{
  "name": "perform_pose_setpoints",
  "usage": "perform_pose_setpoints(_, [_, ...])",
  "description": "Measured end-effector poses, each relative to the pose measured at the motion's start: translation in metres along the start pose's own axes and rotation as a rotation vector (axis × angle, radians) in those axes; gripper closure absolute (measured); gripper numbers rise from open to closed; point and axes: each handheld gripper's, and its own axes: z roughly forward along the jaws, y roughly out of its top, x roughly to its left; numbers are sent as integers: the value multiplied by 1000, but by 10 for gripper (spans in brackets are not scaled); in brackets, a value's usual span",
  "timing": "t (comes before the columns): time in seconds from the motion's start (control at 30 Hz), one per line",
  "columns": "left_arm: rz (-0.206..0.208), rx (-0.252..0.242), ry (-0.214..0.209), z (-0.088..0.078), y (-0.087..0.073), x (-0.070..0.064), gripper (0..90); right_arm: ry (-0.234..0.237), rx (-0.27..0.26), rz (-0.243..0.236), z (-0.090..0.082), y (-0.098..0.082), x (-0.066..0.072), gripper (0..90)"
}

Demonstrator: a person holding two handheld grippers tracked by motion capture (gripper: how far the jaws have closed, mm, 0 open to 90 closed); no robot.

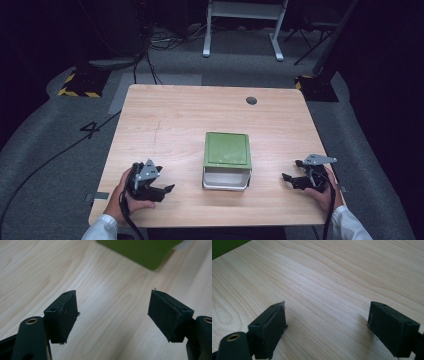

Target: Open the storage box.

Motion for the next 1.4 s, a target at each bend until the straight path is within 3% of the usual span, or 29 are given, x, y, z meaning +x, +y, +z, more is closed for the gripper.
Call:
perform_pose_setpoints(0.43, [137, -35, -101, 8, 36, -45, 249, 0, 0, 0, 0, 0, 0, 150])
perform_pose_setpoints(0.87, [238, -67, -204, 14, 62, -78, 288, 0, 0, 0, 0, 0, 0, 150])
perform_pose_setpoints(1.0, [262, -65, -213, 20, 70, -83, 290, 0, 0, 0, 0, 0, 0, 150])
perform_pose_setpoints(1.4, [268, -25, -206, 44, 82, -85, 313, 0, 0, 0, 0, 0, 0, 150])
